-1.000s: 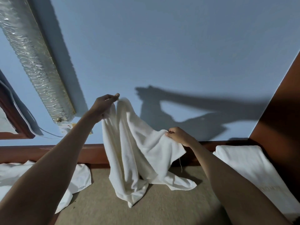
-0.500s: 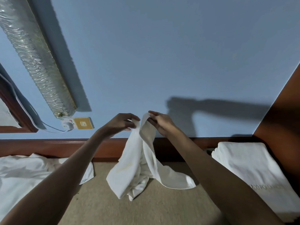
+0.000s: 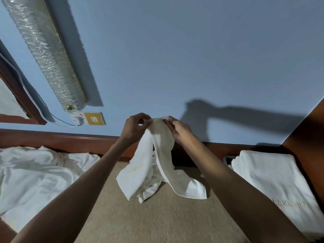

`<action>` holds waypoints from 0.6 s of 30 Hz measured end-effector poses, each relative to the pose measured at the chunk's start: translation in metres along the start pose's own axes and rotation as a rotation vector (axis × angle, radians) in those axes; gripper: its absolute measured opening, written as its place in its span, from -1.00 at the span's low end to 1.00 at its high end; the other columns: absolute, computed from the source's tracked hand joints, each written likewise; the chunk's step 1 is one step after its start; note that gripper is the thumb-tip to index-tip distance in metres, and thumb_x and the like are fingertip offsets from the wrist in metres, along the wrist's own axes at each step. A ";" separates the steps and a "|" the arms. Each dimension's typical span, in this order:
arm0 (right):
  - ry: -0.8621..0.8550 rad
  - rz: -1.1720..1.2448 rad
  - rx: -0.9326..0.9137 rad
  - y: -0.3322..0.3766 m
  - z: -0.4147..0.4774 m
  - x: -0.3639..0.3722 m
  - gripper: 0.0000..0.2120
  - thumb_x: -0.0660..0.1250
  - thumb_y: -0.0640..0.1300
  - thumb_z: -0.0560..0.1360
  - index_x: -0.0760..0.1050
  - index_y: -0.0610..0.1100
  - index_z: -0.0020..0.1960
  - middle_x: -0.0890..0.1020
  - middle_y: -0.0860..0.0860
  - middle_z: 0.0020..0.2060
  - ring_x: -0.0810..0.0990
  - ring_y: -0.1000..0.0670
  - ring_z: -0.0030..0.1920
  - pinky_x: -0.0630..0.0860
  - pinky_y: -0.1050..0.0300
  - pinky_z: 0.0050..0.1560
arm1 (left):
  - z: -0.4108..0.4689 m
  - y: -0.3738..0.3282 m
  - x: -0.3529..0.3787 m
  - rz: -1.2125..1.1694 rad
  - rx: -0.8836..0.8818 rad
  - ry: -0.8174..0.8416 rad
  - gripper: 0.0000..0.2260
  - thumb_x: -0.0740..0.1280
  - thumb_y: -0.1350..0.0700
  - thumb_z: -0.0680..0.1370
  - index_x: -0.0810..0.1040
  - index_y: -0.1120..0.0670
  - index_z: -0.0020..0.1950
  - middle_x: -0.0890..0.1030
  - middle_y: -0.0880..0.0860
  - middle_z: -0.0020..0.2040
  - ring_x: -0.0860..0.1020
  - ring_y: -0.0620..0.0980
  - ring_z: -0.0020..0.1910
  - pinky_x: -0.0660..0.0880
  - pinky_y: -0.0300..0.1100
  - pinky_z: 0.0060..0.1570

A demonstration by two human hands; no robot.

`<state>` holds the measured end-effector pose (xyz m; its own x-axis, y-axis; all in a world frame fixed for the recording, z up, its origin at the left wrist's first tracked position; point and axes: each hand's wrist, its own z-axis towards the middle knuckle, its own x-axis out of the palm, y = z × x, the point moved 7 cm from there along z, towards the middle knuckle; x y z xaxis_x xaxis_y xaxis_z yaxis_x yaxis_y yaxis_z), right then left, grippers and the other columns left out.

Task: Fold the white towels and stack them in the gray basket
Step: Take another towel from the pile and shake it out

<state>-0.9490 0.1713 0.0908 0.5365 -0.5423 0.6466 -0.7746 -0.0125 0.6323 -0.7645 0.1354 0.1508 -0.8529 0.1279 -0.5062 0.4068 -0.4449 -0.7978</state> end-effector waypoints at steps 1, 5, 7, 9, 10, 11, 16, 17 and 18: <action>0.022 -0.003 0.018 -0.003 0.000 0.000 -0.94 0.31 -0.50 0.55 0.54 -0.42 -0.04 0.61 -0.32 0.06 0.67 -0.20 -0.11 0.66 0.14 -0.32 | 0.001 0.001 -0.001 0.018 -0.006 0.011 -0.92 0.38 0.08 0.64 0.62 0.07 0.01 0.67 -0.07 -0.12 0.65 -0.09 -0.11 0.55 -0.22 -0.08; 0.119 -0.182 0.062 -0.009 -0.004 0.008 -0.93 0.33 -0.38 0.58 0.53 -0.41 0.03 0.67 -0.32 -0.02 0.71 -0.20 -0.11 0.68 0.11 -0.22 | 0.005 0.000 -0.008 0.073 -0.007 0.060 -0.88 0.24 0.06 0.70 0.47 0.09 0.04 0.59 0.05 -0.11 0.60 0.10 -0.10 0.58 0.04 -0.08; 0.223 -0.427 0.031 -0.007 -0.007 0.014 -0.90 0.38 -0.28 0.59 0.58 -0.34 0.01 0.70 -0.23 -0.14 0.71 -0.15 -0.11 0.67 0.11 -0.11 | 0.009 -0.006 -0.017 0.086 -0.005 0.055 -0.86 0.18 0.08 0.72 0.43 0.13 0.07 0.55 0.07 -0.13 0.54 0.08 -0.16 0.51 0.02 -0.16; 0.354 -0.841 -0.092 -0.002 -0.010 0.023 -0.87 0.46 -0.13 0.56 0.64 -0.20 -0.01 0.70 -0.08 -0.20 0.66 -0.05 -0.16 0.61 0.13 -0.06 | 0.014 -0.014 -0.030 0.095 -0.002 0.039 -0.87 0.14 0.11 0.73 0.41 0.14 0.09 0.52 0.03 -0.14 0.48 -0.04 -0.21 0.41 -0.12 -0.24; 0.393 -1.046 -0.189 0.003 -0.014 0.030 -0.86 0.47 -0.05 0.55 0.65 -0.12 -0.03 0.68 0.00 -0.24 0.62 0.02 -0.21 0.57 0.14 -0.10 | 0.017 -0.019 -0.039 0.098 0.006 0.029 -0.88 0.12 0.12 0.73 0.40 0.13 0.09 0.51 0.01 -0.13 0.47 -0.07 -0.21 0.39 -0.16 -0.26; 0.406 -1.202 -0.289 0.008 -0.017 0.039 -0.84 0.46 0.04 0.55 0.65 -0.06 -0.05 0.66 0.07 -0.25 0.58 0.07 -0.24 0.52 0.17 -0.13 | 0.022 -0.024 -0.049 0.100 0.015 0.017 -0.89 0.12 0.14 0.73 0.41 0.12 0.08 0.52 0.02 -0.12 0.46 -0.07 -0.20 0.39 -0.17 -0.27; 0.489 -1.326 -0.556 0.042 -0.052 0.108 -0.63 0.35 0.24 0.56 0.61 -0.07 -0.13 0.59 0.08 -0.18 0.54 0.09 -0.15 0.47 0.08 -0.01 | 0.058 -0.059 -0.111 0.117 0.070 -0.075 -0.88 0.20 0.19 0.68 0.48 0.05 0.00 0.56 0.00 -0.16 0.48 -0.03 -0.25 0.39 -0.13 -0.31; 0.520 -1.255 -0.556 0.049 -0.060 0.122 -0.61 0.36 0.26 0.53 0.60 -0.06 -0.18 0.60 0.06 -0.19 0.54 0.06 -0.14 0.50 0.00 0.04 | 0.066 -0.068 -0.124 0.109 0.084 -0.093 -0.86 0.22 0.19 0.67 0.49 0.01 -0.04 0.57 0.01 -0.17 0.48 0.00 -0.27 0.41 -0.11 -0.30; 0.536 -1.189 -0.561 0.059 -0.067 0.136 -0.62 0.38 0.27 0.50 0.59 -0.03 -0.23 0.59 0.06 -0.22 0.54 0.05 -0.14 0.53 -0.06 0.07 | 0.073 -0.077 -0.138 0.104 0.103 -0.110 -0.83 0.23 0.19 0.66 0.49 -0.03 -0.07 0.57 0.00 -0.18 0.48 0.02 -0.27 0.42 -0.08 -0.30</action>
<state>-0.8989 0.1531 0.2444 0.9224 -0.0640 -0.3808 0.3861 0.1700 0.9067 -0.7022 0.0871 0.3063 -0.8407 -0.0192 -0.5411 0.4643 -0.5397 -0.7022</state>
